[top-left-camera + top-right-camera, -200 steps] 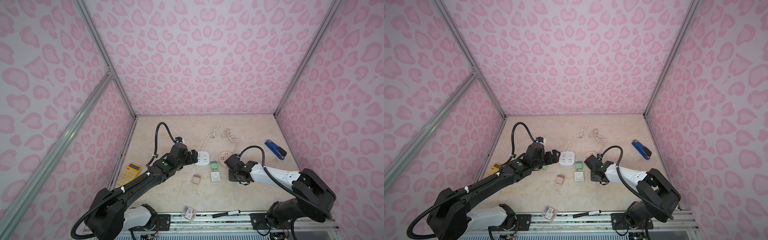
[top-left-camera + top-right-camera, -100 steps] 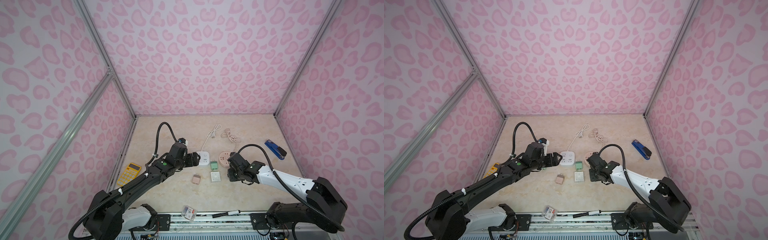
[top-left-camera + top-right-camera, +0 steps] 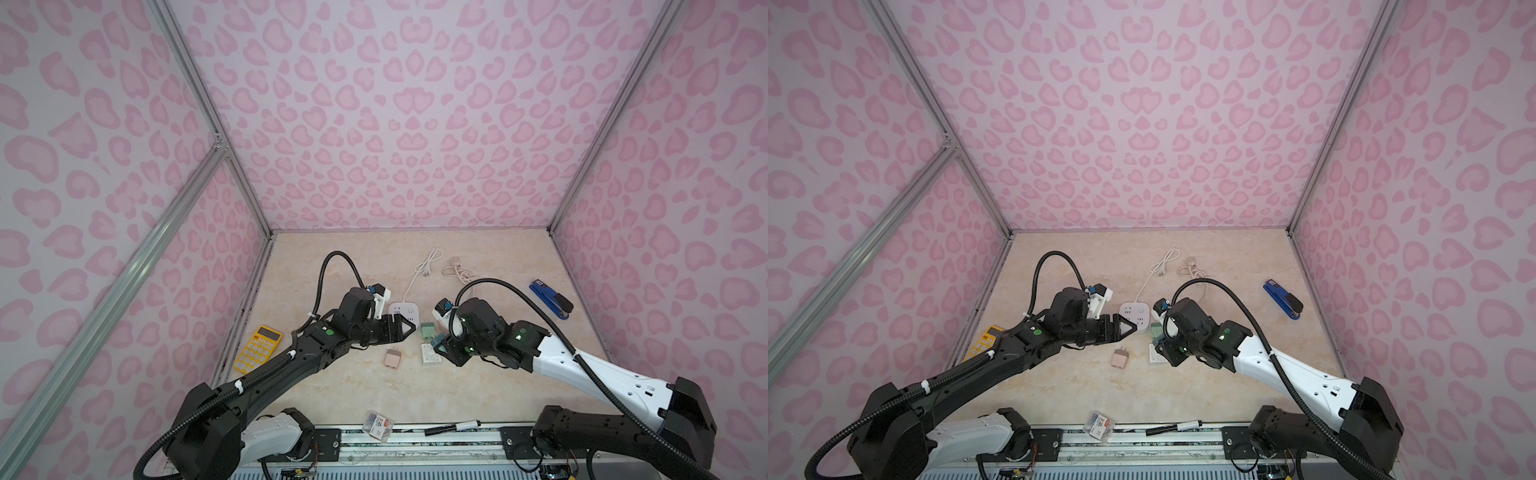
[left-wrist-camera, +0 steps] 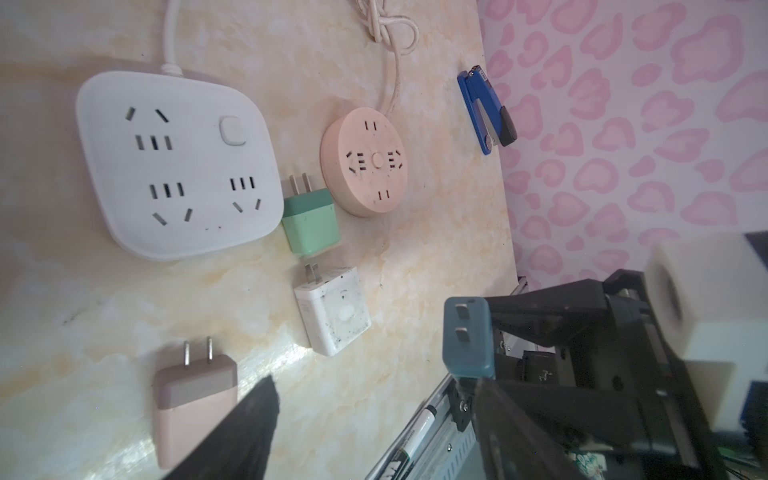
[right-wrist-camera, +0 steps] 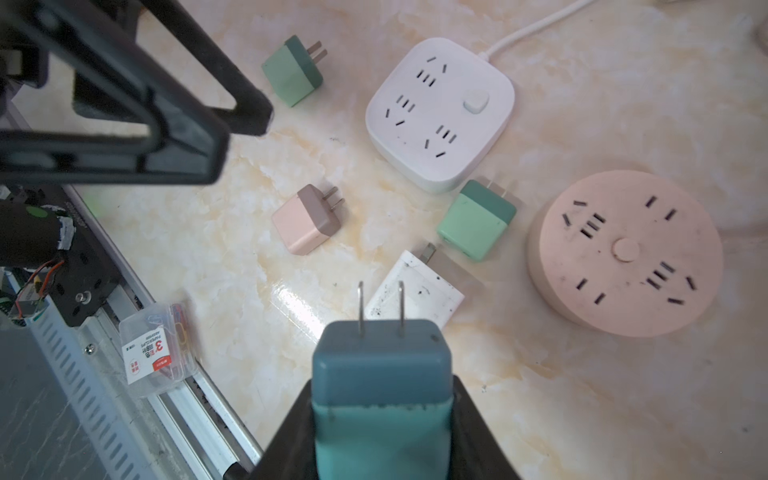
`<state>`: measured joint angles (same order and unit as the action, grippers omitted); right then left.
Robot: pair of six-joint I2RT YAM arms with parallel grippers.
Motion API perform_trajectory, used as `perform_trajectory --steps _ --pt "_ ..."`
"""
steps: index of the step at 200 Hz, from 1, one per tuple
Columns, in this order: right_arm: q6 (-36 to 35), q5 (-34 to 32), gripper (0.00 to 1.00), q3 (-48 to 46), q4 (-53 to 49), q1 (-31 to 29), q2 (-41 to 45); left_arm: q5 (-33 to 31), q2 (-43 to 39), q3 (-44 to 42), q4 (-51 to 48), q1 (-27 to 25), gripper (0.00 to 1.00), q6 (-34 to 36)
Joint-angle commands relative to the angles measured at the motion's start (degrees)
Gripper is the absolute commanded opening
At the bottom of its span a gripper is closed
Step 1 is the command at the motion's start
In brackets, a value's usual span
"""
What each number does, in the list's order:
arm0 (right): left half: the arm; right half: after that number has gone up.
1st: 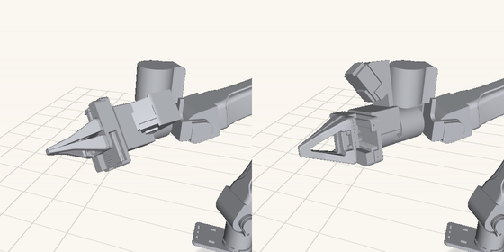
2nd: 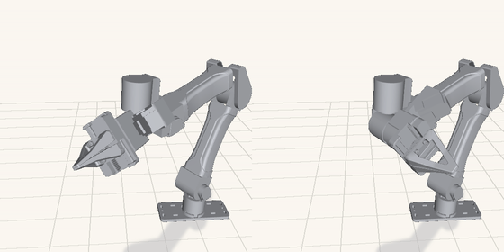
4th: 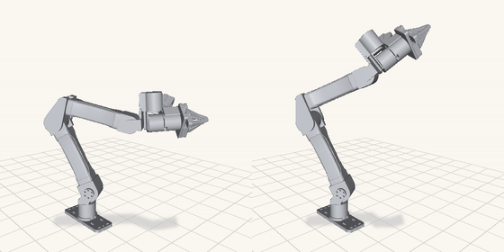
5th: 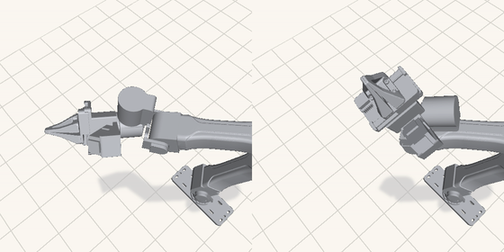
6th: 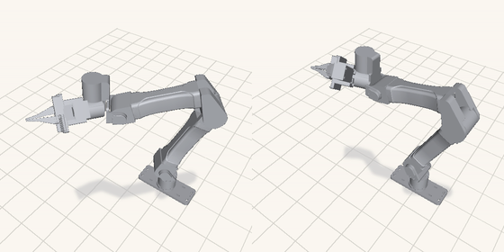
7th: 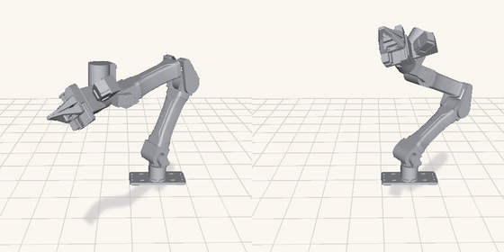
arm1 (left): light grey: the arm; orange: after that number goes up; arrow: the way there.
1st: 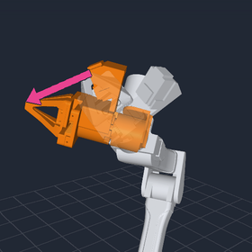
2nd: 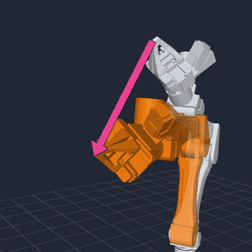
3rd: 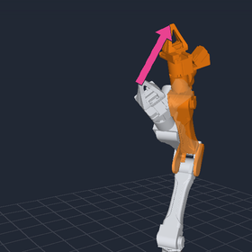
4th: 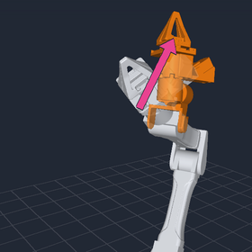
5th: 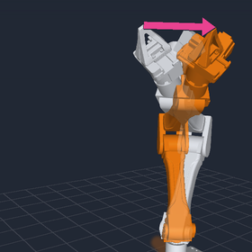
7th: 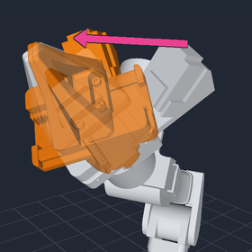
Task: Insert the plug
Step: 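Lift the teal charger with the right gripper while the left arm moves in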
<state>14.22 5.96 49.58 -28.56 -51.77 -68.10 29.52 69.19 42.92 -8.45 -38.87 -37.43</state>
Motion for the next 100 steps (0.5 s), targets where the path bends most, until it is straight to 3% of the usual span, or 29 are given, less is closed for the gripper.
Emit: perform_trajectory --steps 1,100 --pt "-1.9 -0.1 0.2 0.7 0.1 -0.8 -0.8 1.7 0.1 0.4 2.9 -0.6 0.75 -0.7" --pt "-3.7 -1.4 0.19 4.2 0.9 -4.0 -2.7 7.1 0.1 -4.4 14.4 -2.1 0.69 -6.8"
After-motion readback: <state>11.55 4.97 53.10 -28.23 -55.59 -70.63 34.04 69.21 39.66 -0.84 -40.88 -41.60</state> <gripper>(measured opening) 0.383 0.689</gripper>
